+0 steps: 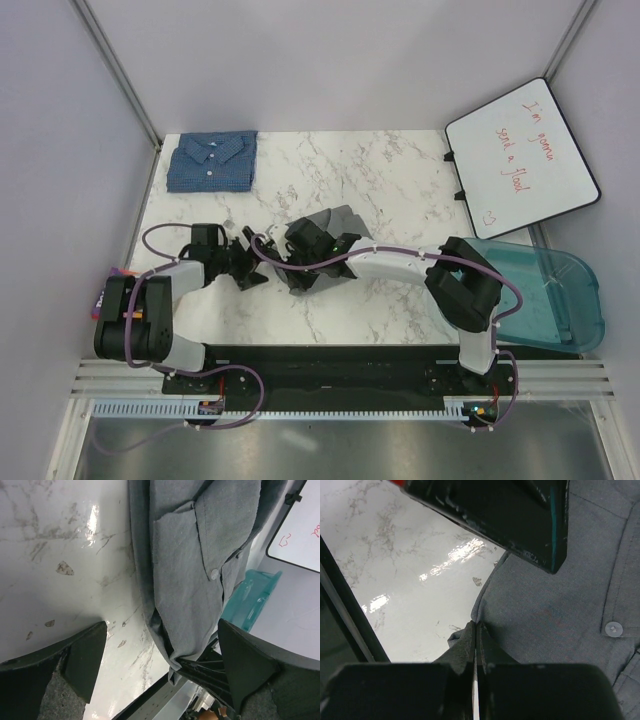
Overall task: Fold and stack the long sleeve shirts
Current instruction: Neatly place the folded shirt to the corner
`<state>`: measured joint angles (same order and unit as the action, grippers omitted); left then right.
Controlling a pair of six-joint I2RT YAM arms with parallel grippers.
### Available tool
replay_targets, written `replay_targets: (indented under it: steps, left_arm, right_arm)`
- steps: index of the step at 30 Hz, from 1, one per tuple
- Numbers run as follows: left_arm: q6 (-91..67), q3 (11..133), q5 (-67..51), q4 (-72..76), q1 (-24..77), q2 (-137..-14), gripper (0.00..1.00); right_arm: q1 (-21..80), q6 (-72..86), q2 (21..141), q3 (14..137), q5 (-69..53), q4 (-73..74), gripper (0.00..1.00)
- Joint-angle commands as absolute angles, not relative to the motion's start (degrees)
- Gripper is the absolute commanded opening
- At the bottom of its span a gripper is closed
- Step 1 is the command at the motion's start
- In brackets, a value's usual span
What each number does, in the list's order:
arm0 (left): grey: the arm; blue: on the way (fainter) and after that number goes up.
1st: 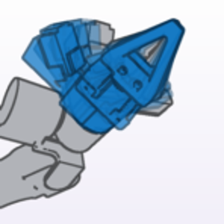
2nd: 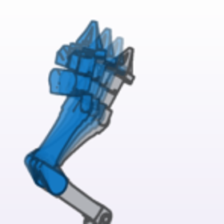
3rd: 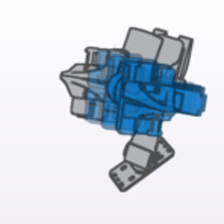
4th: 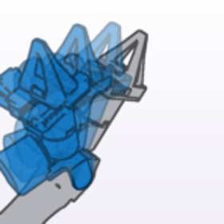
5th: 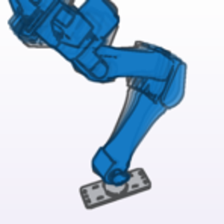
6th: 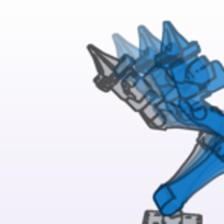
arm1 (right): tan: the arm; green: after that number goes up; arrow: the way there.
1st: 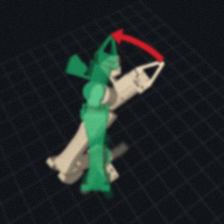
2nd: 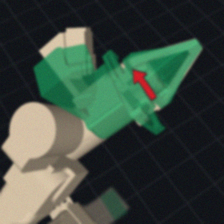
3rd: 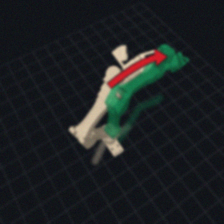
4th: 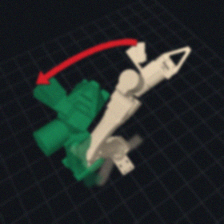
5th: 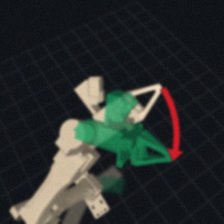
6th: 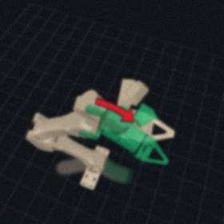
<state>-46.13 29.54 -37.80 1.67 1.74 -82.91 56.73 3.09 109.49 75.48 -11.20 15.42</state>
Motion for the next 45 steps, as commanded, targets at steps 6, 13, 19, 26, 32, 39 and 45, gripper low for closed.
replay_targets:
  steps: [6, 13, 19, 26, 32, 39, 45]
  left_arm:
    - [-51.15, 30.32, -37.18, 8.25, 2.81, -87.18, 0.99]
    - [-52.82, 34.54, -34.89, 9.92, 4.74, -92.28, 0.9]
    - [-54.14, 38.49, -34.28, 10.72, 5.27, -96.41, 0.81]
    - [-54.58, 41.04, -34.36, 13.18, 5.89, -99.84, 0.69]
    - [-44.86, 49.64, -32.7, 5.82, 5.89, -102.3, 0.15]
    - [-22.44, 69.77, -26.72, -17.74, 6.59, -108.28, 0.02]
    - [-5.91, 92.07, -22.51, -32.94, 6.86, -117.31, 0.02]
  right_arm:
    - [56.25, 6.15, 108.45, 81.2, -13.62, 14.33, 0.0]
    - [56.25, 9.49, 111.53, 84.19, -11.34, 10.37, 0.0]
    - [56.34, 11.33, 114.34, 87.1, -9.23, 8.79, 0.0]
    - [56.25, 13.18, 115.22, 88.33, -7.47, 6.86, 0.0]
    - [54.68, 14.59, 114.96, 90.08, -9.31, 6.86, 0.11]
    - [44.84, 13.81, 108.03, 88.6, -15.11, 14.05, 0.98]
    - [37.71, 6.87, 99.85, 82.01, -16.0, 20.29, 0.98]
